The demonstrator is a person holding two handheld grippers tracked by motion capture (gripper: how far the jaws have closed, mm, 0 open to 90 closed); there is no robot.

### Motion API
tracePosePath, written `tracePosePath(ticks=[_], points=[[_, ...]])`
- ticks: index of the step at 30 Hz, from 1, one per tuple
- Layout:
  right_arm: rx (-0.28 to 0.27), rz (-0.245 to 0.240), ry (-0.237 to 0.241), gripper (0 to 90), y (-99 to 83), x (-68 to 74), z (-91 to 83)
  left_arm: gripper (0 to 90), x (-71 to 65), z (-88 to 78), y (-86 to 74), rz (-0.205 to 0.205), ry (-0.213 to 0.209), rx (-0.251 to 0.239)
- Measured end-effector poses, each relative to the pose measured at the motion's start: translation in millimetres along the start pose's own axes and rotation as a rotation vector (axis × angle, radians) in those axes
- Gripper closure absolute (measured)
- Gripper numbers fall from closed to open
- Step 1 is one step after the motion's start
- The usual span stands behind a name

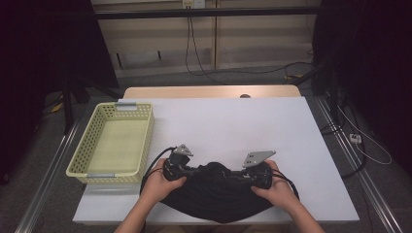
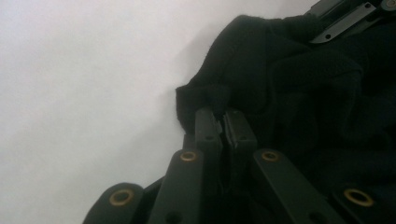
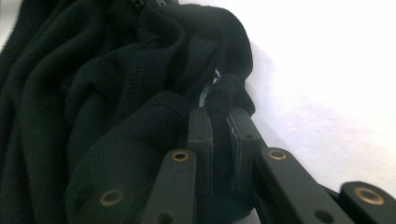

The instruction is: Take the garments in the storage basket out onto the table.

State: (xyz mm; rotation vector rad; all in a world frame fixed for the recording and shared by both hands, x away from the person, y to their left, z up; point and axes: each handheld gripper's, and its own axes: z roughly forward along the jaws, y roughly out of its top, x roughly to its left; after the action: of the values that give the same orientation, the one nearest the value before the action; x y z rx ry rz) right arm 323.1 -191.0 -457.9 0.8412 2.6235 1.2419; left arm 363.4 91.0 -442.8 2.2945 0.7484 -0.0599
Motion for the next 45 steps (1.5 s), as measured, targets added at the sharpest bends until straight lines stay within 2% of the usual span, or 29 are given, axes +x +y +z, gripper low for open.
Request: tracePosePath(ticks=[8,11,16,18,21,24,27,31,34,38,45], points=[[0.01,-0.028,0.049,82.2,-1.8,9.7,-1.2,86.4,-10.7,-6.6,-10.6,-0.003,-0.015,0.008],[0.008,-0.028,0.073,82.2,-4.0,15.5,-2.5,86.3,-13.1,-8.3,-14.2,-0.017,-0.029,0.008],[0.01,-0.033,0.09,82.0,-5.1,20.2,-3.6,86.3,-20.3,-11.0,-15.9,0.007,-0.032,0.037],[0.011,-0.033,0.1,82.1,-4.8,19.5,-3.3,86.4,-20.2,-11.3,-15.2,0.008,-0.037,0.049],[0.021,-0.053,0.143,82.3,-4.7,21.4,-2.8,86.3,-17.8,-11.3,-15.5,-0.001,-0.052,0.047],[0.027,-0.063,0.139,82.3,-3.5,25.0,-2.0,86.3,-17.2,-11.7,-15.0,-0.001,-0.052,0.05],[0.026,-0.067,0.162,82.2,-3.4,25.9,-0.9,86.2,-16.2,-12.9,-13.7,-0.002,-0.048,0.05],[0.022,-0.063,0.136,81.8,-2.0,25.3,0.1,86.3,-12.1,-14.4,-13.1,-0.011,-0.039,0.052],[0.014,-0.067,0.095,81.9,1.3,24.1,0.9,86.3,-10.0,-14.8,-12.1,-0.01,-0.02,0.06],[0.014,-0.063,0.044,82.0,4.0,22.7,4.0,86.5,-7.7,-14.2,-9.8,-0.008,-0.021,0.061],[0.019,-0.075,0.035,82.0,5.2,24.4,6.6,86.9,-4.0,-17.5,-8.4,-0.029,-0.01,0.042]])
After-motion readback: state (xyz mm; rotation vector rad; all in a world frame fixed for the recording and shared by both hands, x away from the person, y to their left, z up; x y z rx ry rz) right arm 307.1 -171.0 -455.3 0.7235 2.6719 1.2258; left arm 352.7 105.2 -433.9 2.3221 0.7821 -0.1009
